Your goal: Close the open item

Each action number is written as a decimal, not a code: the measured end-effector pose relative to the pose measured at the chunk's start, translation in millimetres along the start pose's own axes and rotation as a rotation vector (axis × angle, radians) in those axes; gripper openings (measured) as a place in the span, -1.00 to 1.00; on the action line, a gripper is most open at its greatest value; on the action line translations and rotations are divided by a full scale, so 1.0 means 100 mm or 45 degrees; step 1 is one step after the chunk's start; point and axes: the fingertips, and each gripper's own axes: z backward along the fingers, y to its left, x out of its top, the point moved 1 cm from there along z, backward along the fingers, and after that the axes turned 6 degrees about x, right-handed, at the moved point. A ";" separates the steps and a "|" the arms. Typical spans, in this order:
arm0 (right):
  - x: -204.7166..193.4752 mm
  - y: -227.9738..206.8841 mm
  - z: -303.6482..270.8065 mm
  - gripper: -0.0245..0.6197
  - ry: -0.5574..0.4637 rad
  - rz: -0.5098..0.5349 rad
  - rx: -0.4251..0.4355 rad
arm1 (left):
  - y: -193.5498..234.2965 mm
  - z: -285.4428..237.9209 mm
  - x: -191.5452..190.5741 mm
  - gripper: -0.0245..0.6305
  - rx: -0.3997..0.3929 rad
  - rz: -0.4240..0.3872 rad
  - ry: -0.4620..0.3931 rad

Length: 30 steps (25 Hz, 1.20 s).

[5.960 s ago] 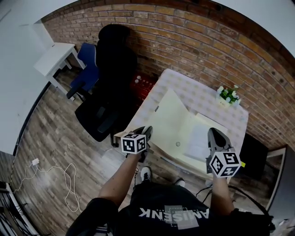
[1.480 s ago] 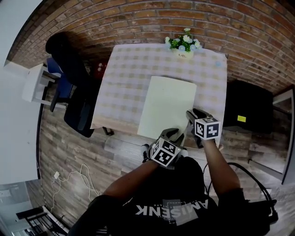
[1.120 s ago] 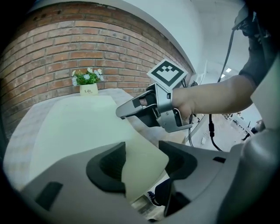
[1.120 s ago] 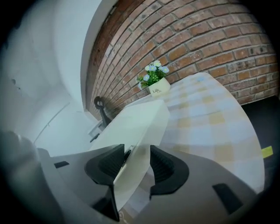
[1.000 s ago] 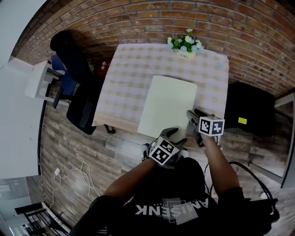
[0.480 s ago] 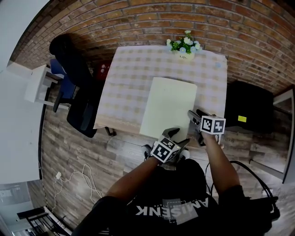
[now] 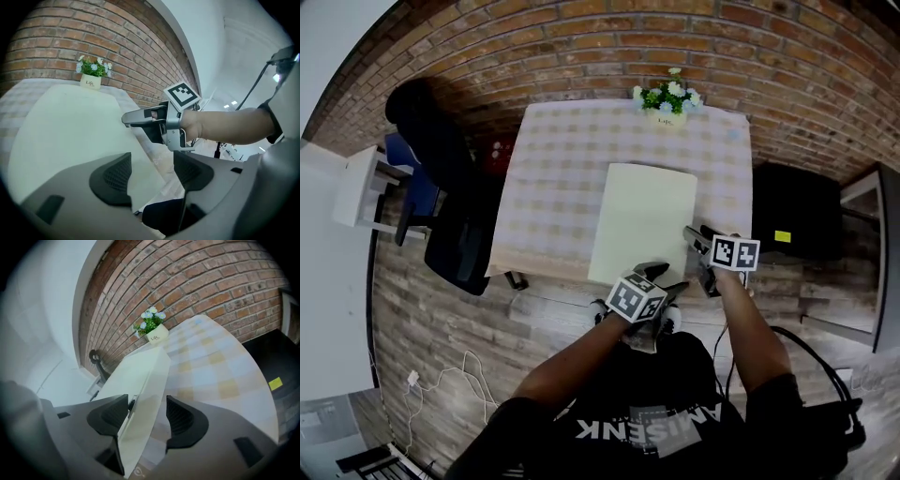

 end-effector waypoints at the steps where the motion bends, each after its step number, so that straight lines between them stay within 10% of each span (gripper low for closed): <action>1: 0.01 0.02 0.02 -0.10 0.000 0.019 -0.022 | 0.00 0.06 0.03 -0.03 -0.029 0.011 -0.018; 18: 0.70 1.38 0.98 -0.12 -0.400 0.304 -0.062 | 0.65 1.68 1.07 -0.05 0.054 -0.142 -0.570; 30: 1.14 2.41 1.59 -0.60 -0.632 0.535 -0.167 | 1.16 2.85 1.86 -0.61 0.335 -0.250 -0.854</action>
